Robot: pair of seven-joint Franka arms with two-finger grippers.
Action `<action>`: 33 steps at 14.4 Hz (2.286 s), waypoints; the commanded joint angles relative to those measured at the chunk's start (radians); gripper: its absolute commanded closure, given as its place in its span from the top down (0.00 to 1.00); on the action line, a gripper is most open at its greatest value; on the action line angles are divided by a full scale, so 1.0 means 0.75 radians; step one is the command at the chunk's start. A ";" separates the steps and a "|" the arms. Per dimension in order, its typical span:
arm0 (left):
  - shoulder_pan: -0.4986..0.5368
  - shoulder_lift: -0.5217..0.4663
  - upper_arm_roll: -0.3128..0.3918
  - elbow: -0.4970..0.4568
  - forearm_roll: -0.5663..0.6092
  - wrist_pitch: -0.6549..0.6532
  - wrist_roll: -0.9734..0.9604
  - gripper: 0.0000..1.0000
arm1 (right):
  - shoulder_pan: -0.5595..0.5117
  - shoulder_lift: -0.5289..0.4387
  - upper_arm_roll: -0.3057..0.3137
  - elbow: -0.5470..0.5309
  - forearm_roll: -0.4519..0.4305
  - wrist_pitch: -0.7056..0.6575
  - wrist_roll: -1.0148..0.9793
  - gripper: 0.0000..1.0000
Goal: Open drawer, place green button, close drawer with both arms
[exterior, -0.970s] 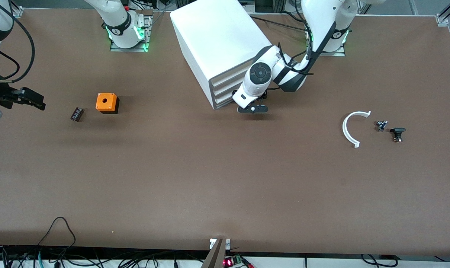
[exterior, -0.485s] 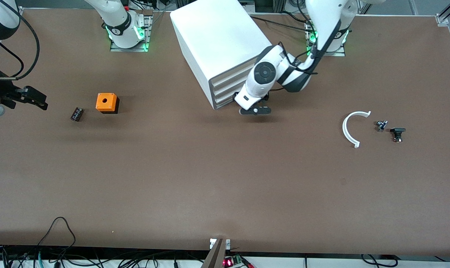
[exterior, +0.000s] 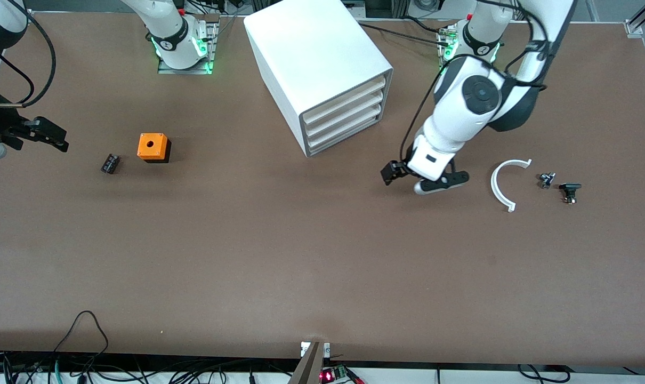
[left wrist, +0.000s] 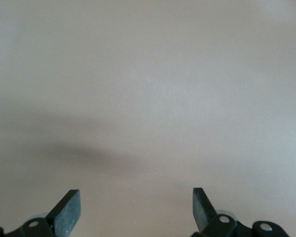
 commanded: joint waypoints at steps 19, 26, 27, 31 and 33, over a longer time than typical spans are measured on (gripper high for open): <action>0.196 -0.325 0.327 0.478 0.199 -1.111 0.885 1.00 | -0.008 0.005 0.023 0.004 0.011 -0.002 0.065 1.00; 0.196 -0.317 0.316 0.521 0.199 -1.117 0.895 1.00 | -0.008 0.005 0.021 0.002 0.011 -0.002 0.065 1.00; 0.194 -0.315 0.314 0.525 0.199 -1.117 0.895 1.00 | -0.008 0.005 0.021 0.002 0.011 -0.002 0.065 1.00; 0.194 -0.315 0.310 0.527 0.197 -1.119 0.893 1.00 | -0.010 0.007 0.019 0.002 0.011 -0.002 0.067 1.00; 0.194 -0.315 0.310 0.527 0.194 -1.119 0.893 1.00 | -0.010 0.007 0.017 0.002 0.011 -0.002 0.067 1.00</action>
